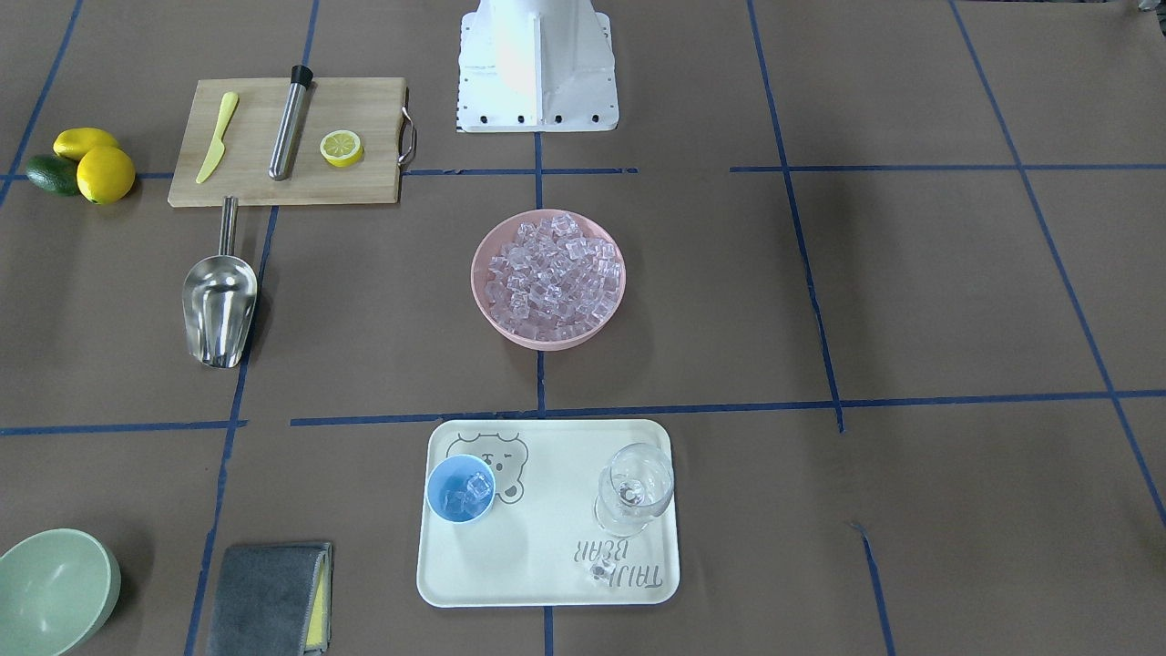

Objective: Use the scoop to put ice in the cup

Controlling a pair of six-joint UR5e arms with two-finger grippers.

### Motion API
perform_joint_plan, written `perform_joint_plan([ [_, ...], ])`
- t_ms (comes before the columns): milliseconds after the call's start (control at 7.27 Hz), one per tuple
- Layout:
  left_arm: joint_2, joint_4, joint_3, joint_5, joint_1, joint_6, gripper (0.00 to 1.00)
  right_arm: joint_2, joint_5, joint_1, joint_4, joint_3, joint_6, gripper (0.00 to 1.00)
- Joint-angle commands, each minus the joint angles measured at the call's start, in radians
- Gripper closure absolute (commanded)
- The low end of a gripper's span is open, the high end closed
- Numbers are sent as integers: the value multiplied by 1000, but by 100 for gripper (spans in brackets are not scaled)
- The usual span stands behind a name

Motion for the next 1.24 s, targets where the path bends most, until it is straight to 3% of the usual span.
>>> perform_joint_plan([
  [0,0,0,1,-1,2,0,0,-1,1,-4,1,1,0,0],
  [1100,0,0,3,-1,14,0,0,13,1,-22,3,2,6,0],
])
